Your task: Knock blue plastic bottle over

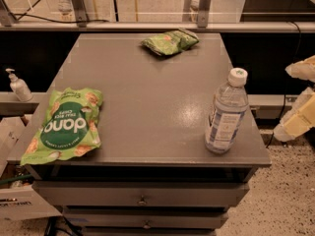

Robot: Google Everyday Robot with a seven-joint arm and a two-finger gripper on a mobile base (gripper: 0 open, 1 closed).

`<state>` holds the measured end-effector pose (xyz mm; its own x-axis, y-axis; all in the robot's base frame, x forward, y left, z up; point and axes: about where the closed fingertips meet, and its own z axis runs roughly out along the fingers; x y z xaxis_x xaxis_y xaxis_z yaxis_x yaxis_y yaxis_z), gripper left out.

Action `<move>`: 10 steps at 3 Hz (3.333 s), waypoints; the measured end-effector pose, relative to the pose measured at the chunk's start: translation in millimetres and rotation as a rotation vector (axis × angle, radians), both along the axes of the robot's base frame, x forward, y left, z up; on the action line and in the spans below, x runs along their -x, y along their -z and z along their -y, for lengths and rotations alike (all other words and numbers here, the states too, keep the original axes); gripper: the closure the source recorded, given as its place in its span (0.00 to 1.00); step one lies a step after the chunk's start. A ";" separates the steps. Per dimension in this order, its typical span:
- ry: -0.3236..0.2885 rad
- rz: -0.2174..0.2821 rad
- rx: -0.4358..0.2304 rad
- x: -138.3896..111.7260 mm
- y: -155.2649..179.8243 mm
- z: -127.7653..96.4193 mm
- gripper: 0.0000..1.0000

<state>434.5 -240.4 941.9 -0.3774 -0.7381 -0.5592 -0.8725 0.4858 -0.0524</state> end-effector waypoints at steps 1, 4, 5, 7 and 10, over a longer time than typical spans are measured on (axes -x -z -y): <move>0.034 -0.005 -0.159 5.4 8.1 -11.8 0.00; 0.057 0.126 -0.423 4.6 15.2 -77.5 0.00; 0.045 0.126 -0.433 14.4 19.3 -69.4 0.00; 0.131 0.214 -0.568 38.5 -16.4 -71.5 0.00; 0.278 0.245 -0.586 28.2 0.9 -84.5 0.00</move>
Offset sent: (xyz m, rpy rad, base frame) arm 0.0001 0.0716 -0.0096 0.4537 -0.0525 -0.0258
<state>406.3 -155.9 941.1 -0.3211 -0.1819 -0.9294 -0.7079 0.6980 0.1080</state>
